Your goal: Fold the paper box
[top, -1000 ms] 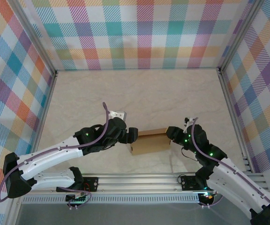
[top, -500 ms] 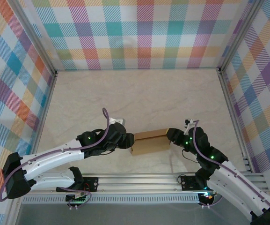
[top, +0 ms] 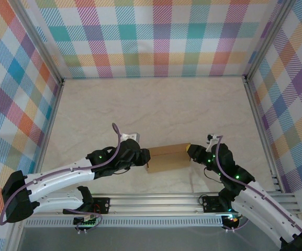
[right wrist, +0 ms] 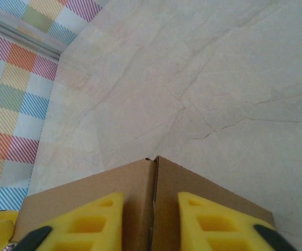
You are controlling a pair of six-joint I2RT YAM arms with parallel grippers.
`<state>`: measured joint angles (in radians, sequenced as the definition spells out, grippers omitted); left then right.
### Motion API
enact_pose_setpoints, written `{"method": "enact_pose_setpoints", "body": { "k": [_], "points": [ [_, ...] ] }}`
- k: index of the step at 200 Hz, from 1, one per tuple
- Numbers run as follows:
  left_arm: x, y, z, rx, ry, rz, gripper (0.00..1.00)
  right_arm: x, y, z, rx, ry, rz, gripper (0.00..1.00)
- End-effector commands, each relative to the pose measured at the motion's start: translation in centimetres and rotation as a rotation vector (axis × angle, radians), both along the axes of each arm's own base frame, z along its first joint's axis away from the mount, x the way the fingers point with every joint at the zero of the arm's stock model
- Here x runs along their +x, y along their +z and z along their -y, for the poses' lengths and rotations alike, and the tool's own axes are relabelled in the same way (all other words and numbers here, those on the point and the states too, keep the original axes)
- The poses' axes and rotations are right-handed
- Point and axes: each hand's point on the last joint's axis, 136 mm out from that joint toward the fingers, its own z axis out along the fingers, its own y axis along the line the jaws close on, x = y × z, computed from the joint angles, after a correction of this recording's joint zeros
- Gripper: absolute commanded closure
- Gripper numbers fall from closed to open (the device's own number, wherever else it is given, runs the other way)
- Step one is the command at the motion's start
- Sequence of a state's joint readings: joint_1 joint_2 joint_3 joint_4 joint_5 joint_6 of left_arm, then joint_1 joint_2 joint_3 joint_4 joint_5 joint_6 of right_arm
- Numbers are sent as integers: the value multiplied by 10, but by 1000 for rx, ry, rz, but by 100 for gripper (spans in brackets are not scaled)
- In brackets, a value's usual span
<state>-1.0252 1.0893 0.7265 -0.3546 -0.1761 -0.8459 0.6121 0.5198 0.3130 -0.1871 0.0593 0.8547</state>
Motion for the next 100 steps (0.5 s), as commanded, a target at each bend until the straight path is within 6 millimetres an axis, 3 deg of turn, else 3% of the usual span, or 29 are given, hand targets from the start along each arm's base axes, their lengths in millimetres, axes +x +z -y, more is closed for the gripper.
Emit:
{"method": "enact_pose_setpoints", "body": {
  "k": [1, 41, 65, 100],
  "points": [
    [-22, -65, -45, 250, 10, -146, 63, -30, -73, 20, -181, 21, -210, 80],
    [-17, -58, -41, 265, -16, -111, 60, -27, -56, 15, -166, 46, -170, 78],
    [-9, -42, -36, 265, -45, -49, 41, -26, -51, 13, -171, 63, -143, 76],
    [4, 4, -17, 243, -124, 63, 23, -31, -59, 14, -200, 98, -141, 74]
  ]
}}
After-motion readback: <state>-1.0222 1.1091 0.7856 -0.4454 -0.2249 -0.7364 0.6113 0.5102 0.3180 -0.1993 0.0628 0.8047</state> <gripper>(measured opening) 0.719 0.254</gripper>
